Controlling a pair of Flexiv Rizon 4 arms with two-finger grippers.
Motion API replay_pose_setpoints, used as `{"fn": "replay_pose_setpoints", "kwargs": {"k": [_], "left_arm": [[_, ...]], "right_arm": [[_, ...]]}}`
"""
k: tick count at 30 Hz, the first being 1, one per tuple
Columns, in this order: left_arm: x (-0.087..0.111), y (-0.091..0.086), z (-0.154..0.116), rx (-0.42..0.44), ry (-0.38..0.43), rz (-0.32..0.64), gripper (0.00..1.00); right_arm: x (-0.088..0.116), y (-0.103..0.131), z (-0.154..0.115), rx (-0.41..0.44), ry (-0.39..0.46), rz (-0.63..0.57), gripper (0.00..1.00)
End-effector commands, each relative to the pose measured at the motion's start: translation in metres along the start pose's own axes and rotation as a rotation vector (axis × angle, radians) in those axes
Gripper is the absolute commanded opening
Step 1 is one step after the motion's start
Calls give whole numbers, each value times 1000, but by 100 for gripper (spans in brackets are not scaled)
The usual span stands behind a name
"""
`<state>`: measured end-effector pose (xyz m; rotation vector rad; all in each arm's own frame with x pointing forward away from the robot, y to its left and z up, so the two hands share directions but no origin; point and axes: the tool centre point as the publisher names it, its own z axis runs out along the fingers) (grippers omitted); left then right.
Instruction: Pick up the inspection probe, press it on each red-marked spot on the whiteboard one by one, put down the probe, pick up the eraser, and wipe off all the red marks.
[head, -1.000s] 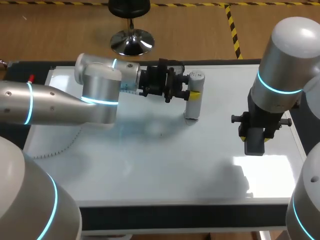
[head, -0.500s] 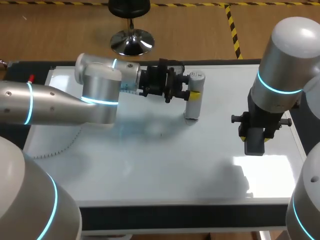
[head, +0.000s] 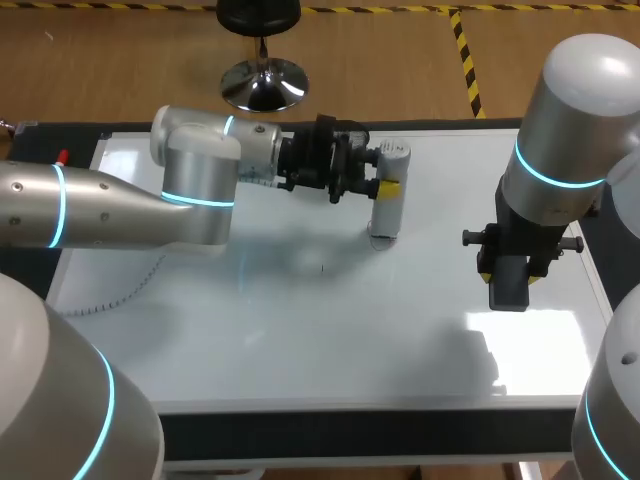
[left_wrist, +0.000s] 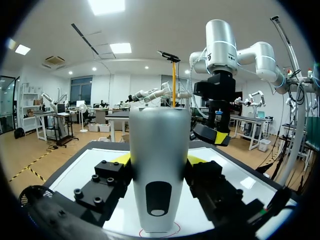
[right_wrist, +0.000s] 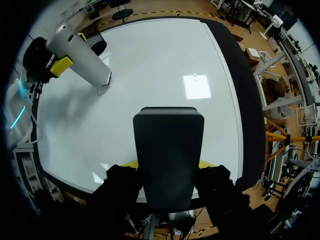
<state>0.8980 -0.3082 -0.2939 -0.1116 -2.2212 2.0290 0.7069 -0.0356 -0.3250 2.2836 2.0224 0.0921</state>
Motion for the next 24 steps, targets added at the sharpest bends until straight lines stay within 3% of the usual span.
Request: {"fn": "replay_pose_setpoints", "kwargs": {"k": [1,24], "left_arm": [[-3,-10,1,5,3,1,0],[-10,-47,-1,5,25,28,0]], "right_arm": [[-2,-1,-1,-2,4,-1,0],[-2,-1,-1,-2,4,-1,0]]}}
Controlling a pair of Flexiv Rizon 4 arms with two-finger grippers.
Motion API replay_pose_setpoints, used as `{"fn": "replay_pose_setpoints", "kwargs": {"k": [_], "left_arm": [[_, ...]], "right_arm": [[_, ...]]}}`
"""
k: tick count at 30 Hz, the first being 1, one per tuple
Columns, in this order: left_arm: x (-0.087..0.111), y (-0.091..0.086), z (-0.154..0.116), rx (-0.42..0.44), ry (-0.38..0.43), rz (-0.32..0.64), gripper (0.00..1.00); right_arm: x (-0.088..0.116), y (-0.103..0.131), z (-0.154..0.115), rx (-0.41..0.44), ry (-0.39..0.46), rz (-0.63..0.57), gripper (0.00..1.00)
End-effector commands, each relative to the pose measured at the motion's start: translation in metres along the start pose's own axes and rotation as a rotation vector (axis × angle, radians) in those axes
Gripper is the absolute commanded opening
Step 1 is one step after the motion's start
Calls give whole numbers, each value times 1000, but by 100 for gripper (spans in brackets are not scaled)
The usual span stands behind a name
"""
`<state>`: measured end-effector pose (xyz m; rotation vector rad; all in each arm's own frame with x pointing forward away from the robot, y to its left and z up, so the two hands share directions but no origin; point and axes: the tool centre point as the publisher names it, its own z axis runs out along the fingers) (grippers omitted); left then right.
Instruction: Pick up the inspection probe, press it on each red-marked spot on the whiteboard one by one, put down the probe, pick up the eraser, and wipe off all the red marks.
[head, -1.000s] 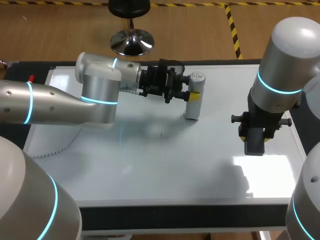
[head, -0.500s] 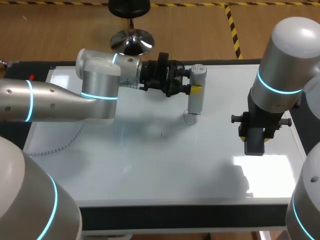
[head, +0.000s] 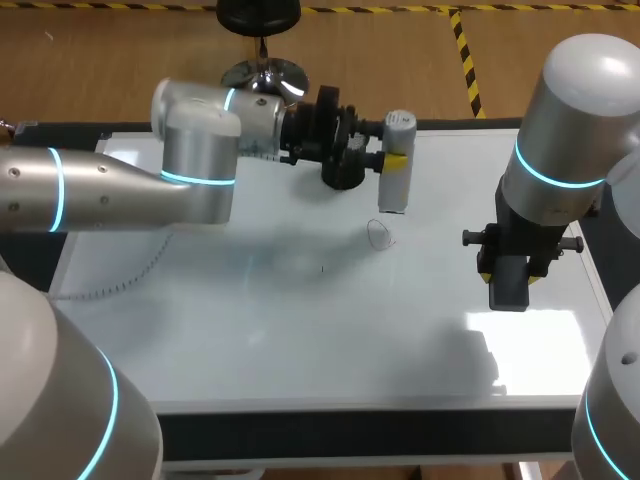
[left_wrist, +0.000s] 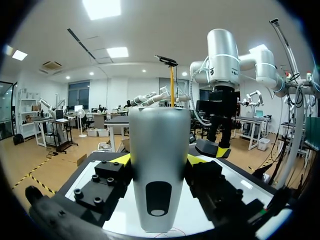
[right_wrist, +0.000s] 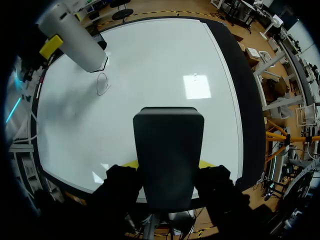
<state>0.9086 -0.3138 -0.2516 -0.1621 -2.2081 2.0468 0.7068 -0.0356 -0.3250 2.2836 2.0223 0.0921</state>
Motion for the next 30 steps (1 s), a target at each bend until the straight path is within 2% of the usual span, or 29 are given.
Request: {"fn": "replay_pose_setpoints", "kwargs": {"k": [1,10,30], "left_arm": [[-1,-4,-1,-11,9,6,0],[-1,-12,-7,3,6,-20,0],[-17,-32,-72,7,-46,6,0]], "right_arm": [[-2,-1,-1,-2,4,-1,0],[-2,-1,-1,-2,4,-1,0],[-2,-1,-1,-2,4,-1,0]]}}
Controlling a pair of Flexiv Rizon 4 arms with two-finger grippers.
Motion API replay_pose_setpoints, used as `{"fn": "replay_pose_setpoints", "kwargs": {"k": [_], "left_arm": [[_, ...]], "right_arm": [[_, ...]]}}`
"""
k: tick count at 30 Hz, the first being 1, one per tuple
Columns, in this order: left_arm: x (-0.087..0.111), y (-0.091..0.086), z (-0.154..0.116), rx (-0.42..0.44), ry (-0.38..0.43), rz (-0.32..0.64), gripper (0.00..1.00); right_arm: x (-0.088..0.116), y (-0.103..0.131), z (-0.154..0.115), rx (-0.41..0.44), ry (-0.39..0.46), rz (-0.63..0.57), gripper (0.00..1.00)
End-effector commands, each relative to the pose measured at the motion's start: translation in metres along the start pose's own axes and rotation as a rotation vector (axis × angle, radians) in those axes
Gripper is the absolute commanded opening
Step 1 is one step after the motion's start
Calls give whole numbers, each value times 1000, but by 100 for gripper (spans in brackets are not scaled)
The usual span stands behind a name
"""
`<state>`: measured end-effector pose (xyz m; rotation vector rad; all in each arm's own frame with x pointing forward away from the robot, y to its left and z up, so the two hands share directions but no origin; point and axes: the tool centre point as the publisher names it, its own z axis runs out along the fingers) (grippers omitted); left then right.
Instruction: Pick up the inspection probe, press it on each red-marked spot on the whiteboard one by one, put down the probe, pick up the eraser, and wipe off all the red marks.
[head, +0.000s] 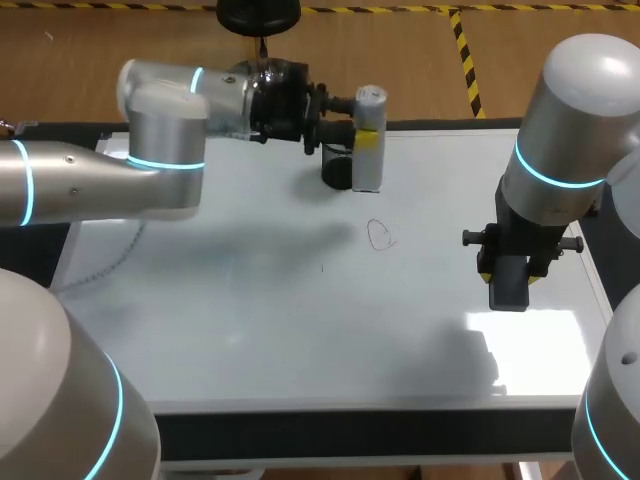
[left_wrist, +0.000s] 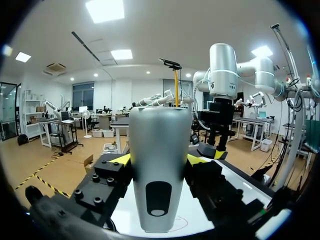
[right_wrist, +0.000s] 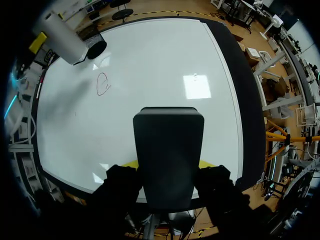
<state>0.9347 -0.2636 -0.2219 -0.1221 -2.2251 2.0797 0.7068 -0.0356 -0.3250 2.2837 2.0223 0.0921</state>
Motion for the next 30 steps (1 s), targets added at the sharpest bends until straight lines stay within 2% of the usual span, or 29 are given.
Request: {"fn": "replay_pose_setpoints", "kwargs": {"k": [1,7,30], "left_arm": [[-3,-8,-19,-1,-5,6,0],[-14,-9,-37,0,-18,25,0],[-40,-11,-103,2,-70,-10,0]], "right_arm": [[-2,-1,-1,-2,4,-1,0],[-2,-1,-1,-2,4,-1,0],[-2,-1,-1,-2,4,-1,0]]}}
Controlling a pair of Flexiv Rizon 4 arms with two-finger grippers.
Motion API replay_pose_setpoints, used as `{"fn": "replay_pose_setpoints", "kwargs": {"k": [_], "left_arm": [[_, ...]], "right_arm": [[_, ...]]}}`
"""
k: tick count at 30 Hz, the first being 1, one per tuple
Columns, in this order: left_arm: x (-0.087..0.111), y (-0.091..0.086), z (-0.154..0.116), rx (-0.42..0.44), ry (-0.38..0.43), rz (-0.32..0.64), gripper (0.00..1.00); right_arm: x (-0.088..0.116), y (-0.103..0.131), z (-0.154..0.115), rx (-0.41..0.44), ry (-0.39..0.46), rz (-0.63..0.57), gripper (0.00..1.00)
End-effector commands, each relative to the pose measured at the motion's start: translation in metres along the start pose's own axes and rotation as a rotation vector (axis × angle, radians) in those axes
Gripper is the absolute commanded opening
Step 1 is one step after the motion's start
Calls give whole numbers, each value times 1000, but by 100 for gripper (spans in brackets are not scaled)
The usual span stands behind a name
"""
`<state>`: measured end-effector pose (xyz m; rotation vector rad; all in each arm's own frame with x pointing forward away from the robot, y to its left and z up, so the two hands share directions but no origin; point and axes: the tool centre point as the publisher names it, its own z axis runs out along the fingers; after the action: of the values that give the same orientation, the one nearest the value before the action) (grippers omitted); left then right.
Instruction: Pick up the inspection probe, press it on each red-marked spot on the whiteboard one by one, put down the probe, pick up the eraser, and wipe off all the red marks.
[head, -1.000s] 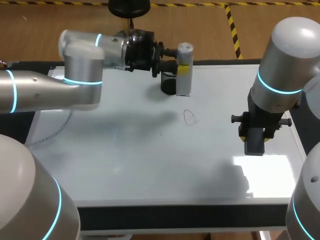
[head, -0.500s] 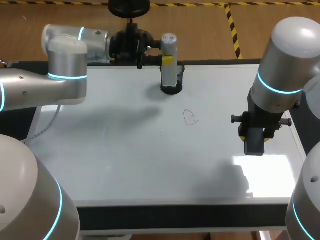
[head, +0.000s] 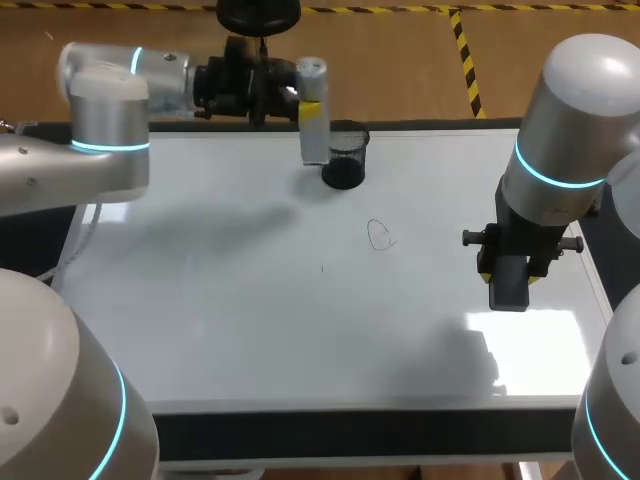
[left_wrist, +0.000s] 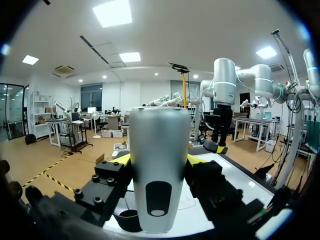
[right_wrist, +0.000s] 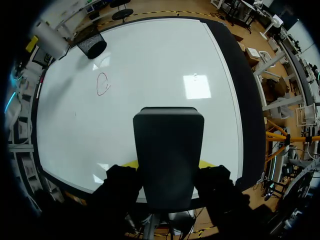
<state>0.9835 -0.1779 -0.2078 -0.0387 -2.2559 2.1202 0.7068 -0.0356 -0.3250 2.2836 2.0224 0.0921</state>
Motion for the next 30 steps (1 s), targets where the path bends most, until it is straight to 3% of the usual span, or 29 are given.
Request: {"fn": "replay_pose_setpoints", "kwargs": {"k": [1,30], "left_arm": [[-4,-2,-14,-6,2,-2,0],[-10,-4,-73,-34,-67,4,0]], "right_arm": [[-2,-1,-1,-2,4,-1,0],[-2,-1,-1,-2,4,-1,0]]}}
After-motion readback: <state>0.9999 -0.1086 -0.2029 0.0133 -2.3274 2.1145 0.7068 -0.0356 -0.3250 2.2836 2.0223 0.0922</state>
